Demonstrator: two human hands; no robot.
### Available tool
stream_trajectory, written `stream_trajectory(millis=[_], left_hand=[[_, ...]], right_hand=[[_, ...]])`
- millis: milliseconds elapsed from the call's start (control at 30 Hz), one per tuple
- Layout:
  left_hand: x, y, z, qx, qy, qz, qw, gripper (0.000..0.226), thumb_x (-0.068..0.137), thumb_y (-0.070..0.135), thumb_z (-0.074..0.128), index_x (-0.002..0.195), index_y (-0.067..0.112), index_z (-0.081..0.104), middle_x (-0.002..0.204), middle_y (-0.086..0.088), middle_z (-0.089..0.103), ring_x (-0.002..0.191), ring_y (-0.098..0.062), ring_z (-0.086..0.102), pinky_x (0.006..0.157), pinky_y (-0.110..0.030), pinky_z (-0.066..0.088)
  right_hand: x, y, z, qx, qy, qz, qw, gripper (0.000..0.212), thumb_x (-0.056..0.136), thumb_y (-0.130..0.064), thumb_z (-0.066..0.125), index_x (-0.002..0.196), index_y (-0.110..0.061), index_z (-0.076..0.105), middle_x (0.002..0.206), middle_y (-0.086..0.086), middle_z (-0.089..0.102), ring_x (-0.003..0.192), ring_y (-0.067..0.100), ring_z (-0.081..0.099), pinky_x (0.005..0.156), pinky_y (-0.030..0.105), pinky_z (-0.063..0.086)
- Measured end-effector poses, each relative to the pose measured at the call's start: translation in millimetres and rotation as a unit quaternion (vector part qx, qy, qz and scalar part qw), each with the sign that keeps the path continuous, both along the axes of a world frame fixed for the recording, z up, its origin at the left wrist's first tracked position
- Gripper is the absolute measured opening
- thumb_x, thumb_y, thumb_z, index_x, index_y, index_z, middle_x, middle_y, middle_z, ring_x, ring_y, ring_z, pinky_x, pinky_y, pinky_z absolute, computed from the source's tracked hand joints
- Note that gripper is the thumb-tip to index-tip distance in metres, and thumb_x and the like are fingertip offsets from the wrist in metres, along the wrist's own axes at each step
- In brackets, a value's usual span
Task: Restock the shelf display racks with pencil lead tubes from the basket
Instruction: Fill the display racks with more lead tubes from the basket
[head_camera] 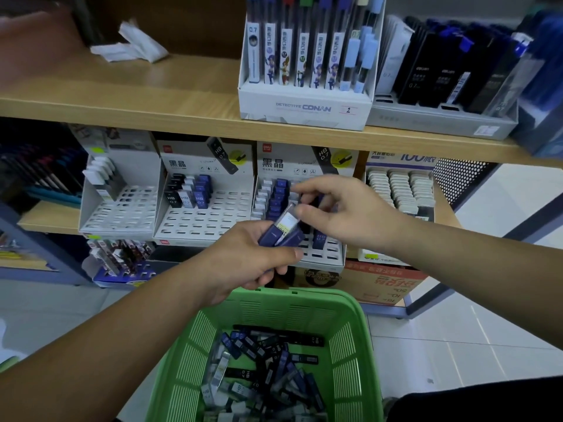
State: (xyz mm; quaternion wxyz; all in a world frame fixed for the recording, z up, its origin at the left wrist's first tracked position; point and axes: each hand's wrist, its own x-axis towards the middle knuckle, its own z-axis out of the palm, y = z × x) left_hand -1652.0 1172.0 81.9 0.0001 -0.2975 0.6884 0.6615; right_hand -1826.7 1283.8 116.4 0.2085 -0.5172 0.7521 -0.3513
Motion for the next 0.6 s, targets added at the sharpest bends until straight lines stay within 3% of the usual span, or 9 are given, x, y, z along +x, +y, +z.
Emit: stream_trajectory(millis=[67,233,300,400,467,600], left_hand=[[3.0,0.2,1.2,-0.003,0.010,-0.005,1.000,0.015,0.089,0.022,0.080,0.093,0.018,0.066,0.069,-0.003,0.062,0.048,-0.012,0.043,0.043,-0.022,0.030],[16.4,-8.2,1.5,-0.031,0.025,-0.006,0.999,0.011,0.089,0.016,0.079,0.093,0.019,0.069,0.063,0.001,0.056,0.049,-0.013,0.042,0.045,-0.023,0.034],[28.0,-19.5,-1.6,-0.096,0.008,-0.007,0.995,0.010,0.090,0.018,0.078,0.093,0.023,0.070,0.065,0.004,0.056,0.055,-0.013,0.045,0.052,-0.025,0.039],[50.5,-41.6,-10.8,-0.148,-0.049,0.034,0.987,0.016,0.094,0.027,0.072,0.098,0.012,0.067,0.075,-0.002,0.054,0.056,-0.013,0.041,0.055,-0.027,0.037],[64.9,-54.7,-14.7,-0.111,-0.055,0.114,0.986,0.021,0.098,0.030,0.067,0.093,0.010,0.061,0.068,-0.002,0.043,0.052,-0.014,0.034,0.051,-0.027,0.033],[81.6,-67.8,-16.8,0.064,0.060,0.233,0.969,0.024,0.102,0.034,0.064,0.092,0.016,0.052,0.062,0.002,0.036,0.050,-0.013,0.022,0.047,-0.028,0.017]], right_hand=[[14.8,-6.9,9.2,0.027,-0.122,0.006,0.992,0.029,0.095,-0.023,0.073,0.123,-0.016,0.072,0.093,0.002,0.071,0.072,0.005,0.062,0.062,0.018,0.050],[28.8,-24.0,16.1,0.049,-0.152,-0.002,0.987,0.005,0.091,-0.008,0.076,0.096,-0.008,0.075,0.067,-0.001,0.069,0.053,0.007,0.061,0.055,0.026,0.054],[28.1,-31.5,19.8,0.034,-0.166,-0.033,0.985,0.003,0.090,-0.007,0.077,0.092,-0.008,0.075,0.069,0.003,0.072,0.060,0.014,0.065,0.062,0.034,0.058],[31.9,-45.6,19.1,-0.004,-0.213,-0.101,0.972,0.003,0.091,-0.004,0.074,0.093,-0.002,0.073,0.079,0.018,0.072,0.067,0.024,0.066,0.062,0.036,0.058],[41.1,-55.1,13.1,-0.002,-0.265,-0.122,0.956,0.006,0.092,-0.002,0.073,0.096,0.000,0.070,0.079,0.020,0.070,0.065,0.024,0.066,0.057,0.031,0.058],[67.7,-75.5,-0.8,0.018,-0.384,-0.099,0.918,0.015,0.091,-0.002,0.074,0.104,0.002,0.068,0.085,0.019,0.070,0.073,0.026,0.071,0.069,0.037,0.063]])
